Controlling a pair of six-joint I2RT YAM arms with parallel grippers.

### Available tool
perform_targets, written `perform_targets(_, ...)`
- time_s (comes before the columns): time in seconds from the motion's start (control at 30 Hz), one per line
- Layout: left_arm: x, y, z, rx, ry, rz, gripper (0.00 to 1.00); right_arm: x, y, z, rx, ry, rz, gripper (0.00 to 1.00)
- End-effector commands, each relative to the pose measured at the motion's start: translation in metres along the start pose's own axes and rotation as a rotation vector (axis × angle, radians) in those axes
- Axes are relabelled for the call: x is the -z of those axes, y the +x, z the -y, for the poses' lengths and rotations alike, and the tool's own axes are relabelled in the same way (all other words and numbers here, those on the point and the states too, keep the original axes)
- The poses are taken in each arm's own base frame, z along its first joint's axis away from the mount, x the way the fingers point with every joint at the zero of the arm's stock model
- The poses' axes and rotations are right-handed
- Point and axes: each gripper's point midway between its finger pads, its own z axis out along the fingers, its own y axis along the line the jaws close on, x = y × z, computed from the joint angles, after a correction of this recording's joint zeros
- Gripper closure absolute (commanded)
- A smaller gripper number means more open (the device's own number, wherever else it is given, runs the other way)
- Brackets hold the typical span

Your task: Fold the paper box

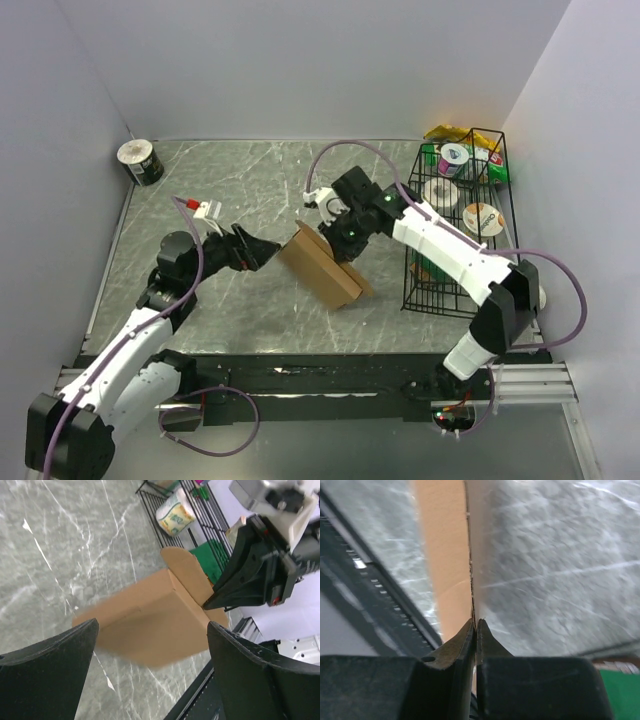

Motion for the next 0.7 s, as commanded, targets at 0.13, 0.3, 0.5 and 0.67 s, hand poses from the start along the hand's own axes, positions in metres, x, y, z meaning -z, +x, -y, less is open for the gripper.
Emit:
perform_targets(0.13, -0.008, -0.011, 0.015, -0.054, 0.108, 0.041, 0.04, -0.009, -0.009, -0.02, -0.045, -0.261, -0.075, 0.9)
perform_targets(0.3, -0.017, -0.014, 0.008, -0.148, 0.124, 0.064, 0.04, -0.007, -0.016, -0.015, -0.041, -0.245, -0.094, 0.89)
perform_targets(0.5, -0.03, 0.006, 0.003, -0.242, 0.213, 0.013, 0.02, -0.005, -0.011, -0.015, -0.025, -0.257, -0.14, 0.88)
perform_targets(0.67, -0.036, 0.013, 0.007, -0.297, 0.316, 0.026, 0.01, -0.005, -0.004, -0.016, -0.022, -0.282, -0.154, 0.85)
